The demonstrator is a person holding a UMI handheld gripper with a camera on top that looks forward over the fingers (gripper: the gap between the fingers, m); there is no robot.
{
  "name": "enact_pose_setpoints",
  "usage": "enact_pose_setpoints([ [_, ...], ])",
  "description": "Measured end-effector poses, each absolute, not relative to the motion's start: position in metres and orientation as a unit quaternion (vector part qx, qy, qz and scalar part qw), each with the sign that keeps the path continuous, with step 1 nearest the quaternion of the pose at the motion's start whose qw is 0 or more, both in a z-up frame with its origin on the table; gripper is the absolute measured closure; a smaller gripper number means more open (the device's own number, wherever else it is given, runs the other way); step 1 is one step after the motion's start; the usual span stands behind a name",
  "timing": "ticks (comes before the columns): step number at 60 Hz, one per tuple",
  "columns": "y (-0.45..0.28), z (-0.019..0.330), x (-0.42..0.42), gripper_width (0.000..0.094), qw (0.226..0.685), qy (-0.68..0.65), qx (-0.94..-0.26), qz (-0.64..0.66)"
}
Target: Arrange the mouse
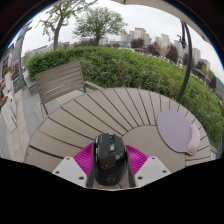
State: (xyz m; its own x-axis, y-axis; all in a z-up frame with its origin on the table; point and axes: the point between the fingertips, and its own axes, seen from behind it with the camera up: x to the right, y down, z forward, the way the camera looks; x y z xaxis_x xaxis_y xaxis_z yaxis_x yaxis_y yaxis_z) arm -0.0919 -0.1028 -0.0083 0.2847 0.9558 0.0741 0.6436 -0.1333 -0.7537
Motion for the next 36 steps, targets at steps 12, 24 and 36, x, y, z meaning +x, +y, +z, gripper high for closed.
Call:
enact_pose_setpoints([
  [12,-0.073,0.058,-0.089,0.0457,0.367,-0.546,-0.715,0.237],
  [24,0.015,0.133,-0.096,0.0458,0.402,-0.523,-0.711,0.243],
  [36,0.132,0.134,-0.109,0.0459,0.425,-0.490,-0.731,0.212],
])
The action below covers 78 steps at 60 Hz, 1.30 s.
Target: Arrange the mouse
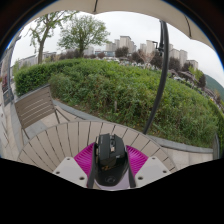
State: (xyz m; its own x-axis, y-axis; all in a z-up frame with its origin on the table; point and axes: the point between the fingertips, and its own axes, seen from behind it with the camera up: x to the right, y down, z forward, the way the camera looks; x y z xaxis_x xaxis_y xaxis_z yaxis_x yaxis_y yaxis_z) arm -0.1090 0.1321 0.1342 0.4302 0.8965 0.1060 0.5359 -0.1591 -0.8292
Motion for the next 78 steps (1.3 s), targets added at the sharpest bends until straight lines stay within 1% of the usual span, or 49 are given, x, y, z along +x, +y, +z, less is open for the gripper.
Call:
enact_pose_setpoints([
  [7,0.182,0.086,-0.107,0.0460,0.409,-0.487,-0.749,0.188],
  [11,0.197,0.052,-0.107,0.0460,0.392,-0.485,-0.760,0.180],
  [13,0.198,0.033,-0.105,0.0494,0.383,-0.488,-0.765,0.175],
  [17,0.205,0.002,-0.100,0.0492,0.366,-0.488,-0.776,0.160],
  [20,0.207,-0.008,-0.094,0.0488,0.367,-0.490,-0.776,0.154],
  [22,0.209,-0.004,-0.096,0.0491,0.381,-0.495,-0.766,0.153],
  [25,0.208,-0.006,-0.099,0.0487,0.379,-0.506,-0.760,0.147],
  [26,0.207,-0.007,-0.099,0.0475,0.378,-0.507,-0.760,0.148],
  [29,0.208,-0.009,-0.098,0.0393,0.376,-0.517,-0.757,0.136],
  [30,0.209,-0.007,-0.095,0.0357,0.374,-0.521,-0.756,0.129],
  [31,0.209,-0.007,-0.093,0.0290,0.373,-0.526,-0.754,0.123],
  [33,0.211,-0.002,-0.088,0.0100,0.375,-0.527,-0.754,0.113],
  [34,0.211,0.001,-0.085,0.0070,0.376,-0.527,-0.754,0.110],
  [36,0.212,0.009,-0.080,0.0112,0.374,-0.528,-0.754,0.108],
  [39,0.206,0.026,-0.071,0.0082,0.372,-0.524,-0.757,0.118],
  [47,0.178,0.080,-0.025,0.0086,0.350,-0.509,-0.772,0.147],
  [53,0.152,0.125,0.033,0.0085,0.336,-0.505,-0.781,0.149],
  [59,0.117,0.155,0.088,0.0084,0.320,-0.504,-0.786,0.161],
  [68,0.072,0.176,0.152,0.0084,0.295,-0.504,-0.792,0.177],
  [74,0.062,0.188,0.177,0.0082,0.304,-0.501,-0.790,0.179],
  [78,0.059,0.190,0.181,0.0081,0.311,-0.504,-0.786,0.179],
])
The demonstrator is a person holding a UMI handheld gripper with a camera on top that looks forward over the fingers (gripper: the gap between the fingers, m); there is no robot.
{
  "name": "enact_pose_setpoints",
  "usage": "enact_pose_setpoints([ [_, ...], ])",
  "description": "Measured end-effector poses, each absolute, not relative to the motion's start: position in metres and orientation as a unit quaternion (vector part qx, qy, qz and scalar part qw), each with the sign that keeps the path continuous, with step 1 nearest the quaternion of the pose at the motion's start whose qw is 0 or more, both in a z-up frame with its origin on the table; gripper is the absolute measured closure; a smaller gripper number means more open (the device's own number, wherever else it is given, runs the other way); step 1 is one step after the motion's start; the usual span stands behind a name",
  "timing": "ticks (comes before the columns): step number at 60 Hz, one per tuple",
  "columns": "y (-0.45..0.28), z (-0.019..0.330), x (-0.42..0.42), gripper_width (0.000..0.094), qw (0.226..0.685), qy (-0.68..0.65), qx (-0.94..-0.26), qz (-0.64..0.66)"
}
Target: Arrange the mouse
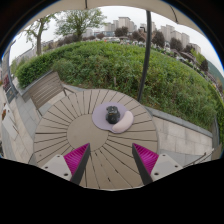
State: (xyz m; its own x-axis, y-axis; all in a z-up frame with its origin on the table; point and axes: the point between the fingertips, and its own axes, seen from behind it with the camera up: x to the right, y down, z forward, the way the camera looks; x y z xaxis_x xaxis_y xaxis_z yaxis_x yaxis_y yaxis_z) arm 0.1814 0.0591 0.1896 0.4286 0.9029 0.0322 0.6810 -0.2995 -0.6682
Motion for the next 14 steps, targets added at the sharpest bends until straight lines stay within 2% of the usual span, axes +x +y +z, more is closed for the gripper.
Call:
enact_pose_setpoints([
  [14,0.047,0.195,0.189,0.0082,0.317,-0.505,-0.781,0.185],
])
